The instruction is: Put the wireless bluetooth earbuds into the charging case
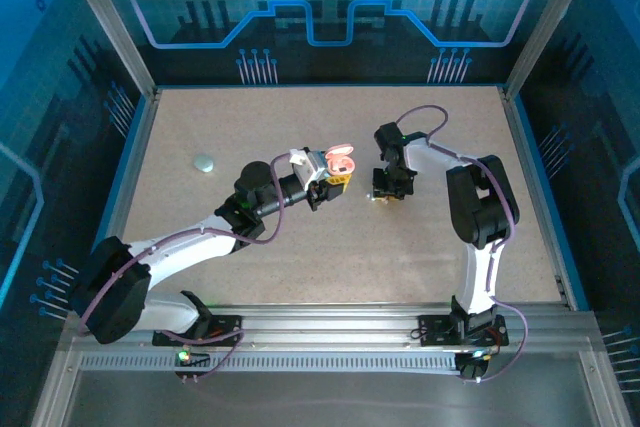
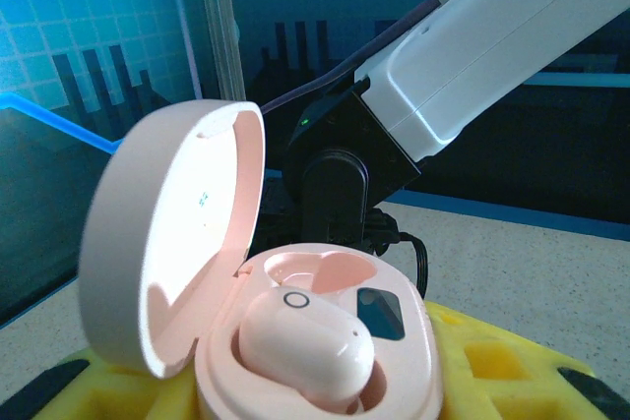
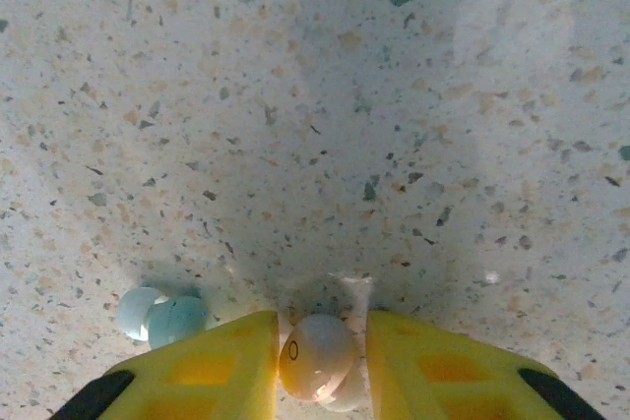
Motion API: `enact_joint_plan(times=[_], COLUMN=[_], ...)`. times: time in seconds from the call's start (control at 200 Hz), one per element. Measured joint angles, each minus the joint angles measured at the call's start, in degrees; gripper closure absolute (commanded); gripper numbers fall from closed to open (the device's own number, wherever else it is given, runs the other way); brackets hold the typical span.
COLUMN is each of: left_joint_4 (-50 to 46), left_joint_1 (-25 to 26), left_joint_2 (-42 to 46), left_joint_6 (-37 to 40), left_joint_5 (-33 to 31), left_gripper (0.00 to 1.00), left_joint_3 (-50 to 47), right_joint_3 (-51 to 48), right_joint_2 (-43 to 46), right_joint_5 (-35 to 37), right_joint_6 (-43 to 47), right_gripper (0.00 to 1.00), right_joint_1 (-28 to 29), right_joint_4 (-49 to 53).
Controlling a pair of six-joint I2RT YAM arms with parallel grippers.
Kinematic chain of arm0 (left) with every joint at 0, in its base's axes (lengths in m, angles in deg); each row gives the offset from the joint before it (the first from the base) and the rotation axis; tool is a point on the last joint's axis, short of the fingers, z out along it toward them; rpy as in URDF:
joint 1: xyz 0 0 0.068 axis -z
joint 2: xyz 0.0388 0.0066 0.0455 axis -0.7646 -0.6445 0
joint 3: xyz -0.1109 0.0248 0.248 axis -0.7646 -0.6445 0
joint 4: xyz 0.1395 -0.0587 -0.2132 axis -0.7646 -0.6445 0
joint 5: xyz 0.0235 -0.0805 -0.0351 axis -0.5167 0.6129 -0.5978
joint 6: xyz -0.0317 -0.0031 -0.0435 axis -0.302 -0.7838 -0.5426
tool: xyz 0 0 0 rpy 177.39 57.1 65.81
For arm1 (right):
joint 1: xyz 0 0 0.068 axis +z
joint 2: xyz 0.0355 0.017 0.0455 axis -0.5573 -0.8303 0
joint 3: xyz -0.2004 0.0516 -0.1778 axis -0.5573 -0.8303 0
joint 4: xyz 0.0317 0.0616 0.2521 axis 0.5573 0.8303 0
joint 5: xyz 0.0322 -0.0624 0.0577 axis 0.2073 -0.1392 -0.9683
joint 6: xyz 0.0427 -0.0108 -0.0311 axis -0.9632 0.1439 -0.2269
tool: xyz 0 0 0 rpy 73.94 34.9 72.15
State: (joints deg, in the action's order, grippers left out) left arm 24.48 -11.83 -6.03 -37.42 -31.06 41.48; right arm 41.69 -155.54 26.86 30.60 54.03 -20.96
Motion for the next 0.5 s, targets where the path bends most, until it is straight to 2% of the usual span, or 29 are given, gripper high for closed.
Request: enact_joint_plan(times=[0.34,0.495], left_joint_4=[0.0,0.0], left_joint_1=[0.0,0.0], left_joint_2=[0.0,0.0], left_joint_6=[0.0,0.0], left_joint_5=[0.39,0.39], left_gripper=[0.68,0.68], left_joint_3=[0.0,0.0], right_joint_3=[0.28,0.83], right_joint_2=[-0.33,-0.72], right_joint_5=[-0.17,0.0], right_joint_6=[-1.05,-1.03], right_gripper=[0.7,0.74], right_joint_1=[0.07,0.07], right_joint_4=[-0.11,0.07])
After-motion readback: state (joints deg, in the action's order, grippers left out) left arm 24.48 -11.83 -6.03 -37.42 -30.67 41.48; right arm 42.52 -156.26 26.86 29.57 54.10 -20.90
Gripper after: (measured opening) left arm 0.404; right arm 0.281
